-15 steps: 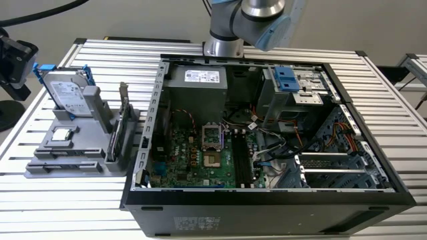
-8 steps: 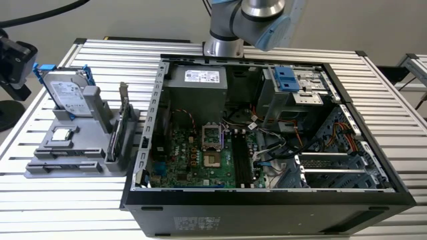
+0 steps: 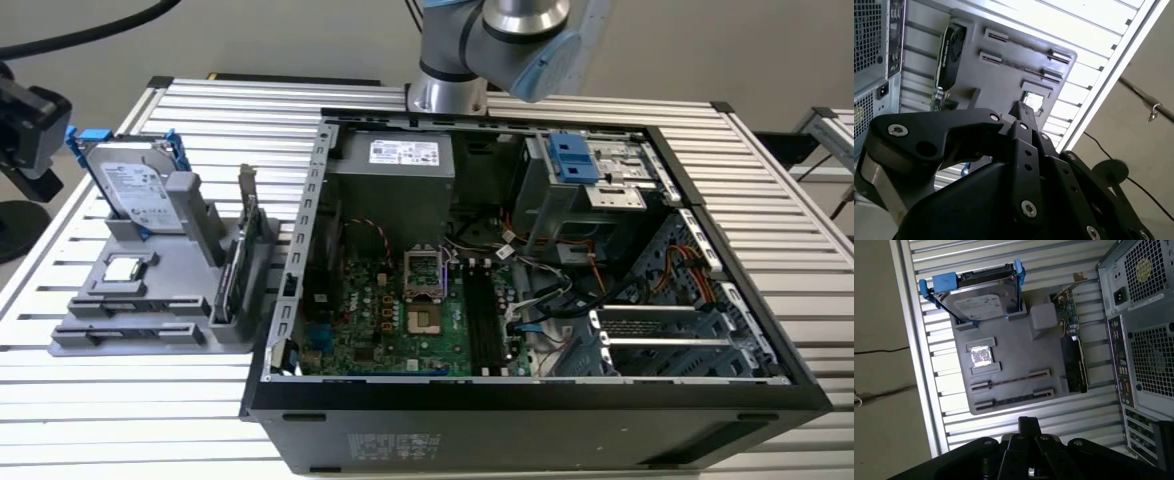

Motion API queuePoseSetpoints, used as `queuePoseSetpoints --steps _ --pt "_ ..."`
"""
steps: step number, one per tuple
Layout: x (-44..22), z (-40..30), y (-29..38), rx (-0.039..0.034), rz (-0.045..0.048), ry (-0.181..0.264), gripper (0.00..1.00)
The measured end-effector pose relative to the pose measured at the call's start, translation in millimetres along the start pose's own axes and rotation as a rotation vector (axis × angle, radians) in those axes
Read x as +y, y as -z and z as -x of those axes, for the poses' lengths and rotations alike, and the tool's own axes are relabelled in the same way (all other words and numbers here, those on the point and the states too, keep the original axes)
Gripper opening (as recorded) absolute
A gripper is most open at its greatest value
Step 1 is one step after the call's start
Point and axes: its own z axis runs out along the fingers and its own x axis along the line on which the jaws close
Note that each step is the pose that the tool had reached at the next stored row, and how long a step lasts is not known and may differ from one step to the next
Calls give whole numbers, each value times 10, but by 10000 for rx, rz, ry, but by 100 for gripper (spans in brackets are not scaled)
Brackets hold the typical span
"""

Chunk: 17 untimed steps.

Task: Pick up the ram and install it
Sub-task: 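Pick up the ram and move it above insertion slot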

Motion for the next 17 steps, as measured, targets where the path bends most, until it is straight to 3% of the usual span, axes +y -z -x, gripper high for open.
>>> queuePoseSetpoints --steps 17 --pt "0 0 0 -27 -13 -1399 0"
